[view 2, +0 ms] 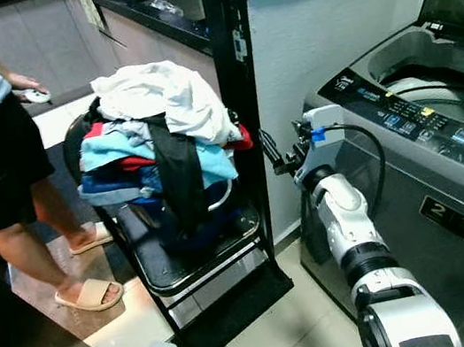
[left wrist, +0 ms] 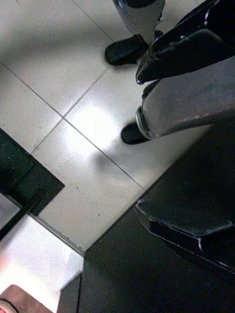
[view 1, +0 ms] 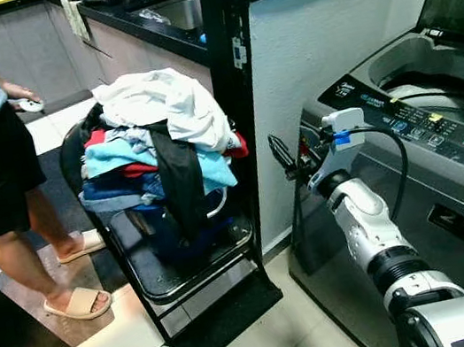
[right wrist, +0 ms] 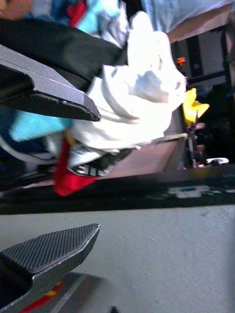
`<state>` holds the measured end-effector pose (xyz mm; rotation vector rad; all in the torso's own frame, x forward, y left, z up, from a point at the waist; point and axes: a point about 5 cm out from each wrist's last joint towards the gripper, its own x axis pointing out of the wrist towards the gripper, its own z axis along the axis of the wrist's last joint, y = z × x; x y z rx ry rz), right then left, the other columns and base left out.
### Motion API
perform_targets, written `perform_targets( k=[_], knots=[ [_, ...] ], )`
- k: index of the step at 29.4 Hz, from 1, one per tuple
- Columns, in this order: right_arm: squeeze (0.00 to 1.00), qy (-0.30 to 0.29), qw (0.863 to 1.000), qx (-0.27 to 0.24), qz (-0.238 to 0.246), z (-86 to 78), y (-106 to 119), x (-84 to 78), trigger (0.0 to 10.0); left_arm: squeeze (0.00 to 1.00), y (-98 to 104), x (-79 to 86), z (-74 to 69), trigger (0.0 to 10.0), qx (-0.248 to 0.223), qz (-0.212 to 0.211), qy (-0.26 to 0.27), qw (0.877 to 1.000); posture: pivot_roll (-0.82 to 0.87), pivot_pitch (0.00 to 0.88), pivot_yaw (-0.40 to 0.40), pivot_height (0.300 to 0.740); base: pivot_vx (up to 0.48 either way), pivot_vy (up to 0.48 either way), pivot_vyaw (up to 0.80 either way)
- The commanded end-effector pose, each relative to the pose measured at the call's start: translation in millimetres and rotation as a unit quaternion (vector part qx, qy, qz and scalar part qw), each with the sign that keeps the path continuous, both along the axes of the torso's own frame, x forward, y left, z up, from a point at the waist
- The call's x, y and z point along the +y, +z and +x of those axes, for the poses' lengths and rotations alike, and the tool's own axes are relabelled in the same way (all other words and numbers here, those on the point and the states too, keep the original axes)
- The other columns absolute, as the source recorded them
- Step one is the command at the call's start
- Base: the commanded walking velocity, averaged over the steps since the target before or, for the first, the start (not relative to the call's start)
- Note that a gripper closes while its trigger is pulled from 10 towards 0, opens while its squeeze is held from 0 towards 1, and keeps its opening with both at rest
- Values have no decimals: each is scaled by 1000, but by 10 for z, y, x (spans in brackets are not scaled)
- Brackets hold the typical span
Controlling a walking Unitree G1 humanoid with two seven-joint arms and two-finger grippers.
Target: Clothes washing
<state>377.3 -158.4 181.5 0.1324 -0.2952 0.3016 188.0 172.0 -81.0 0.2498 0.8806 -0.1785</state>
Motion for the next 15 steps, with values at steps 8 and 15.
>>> perform_targets(
  k=[8,15],
  knots=[
    [0,34,995,-79,43,10,536,93,10000,0,-23,27,-48,10000,10,5,-7,1000,82,17,-29,740,366,0,0],
    [0,118,983,-120,75,-142,765,258,10000,0,-29,53,-66,10000,13,10,-7,1000,80,18,-24,740,358,0,0]
  ],
)
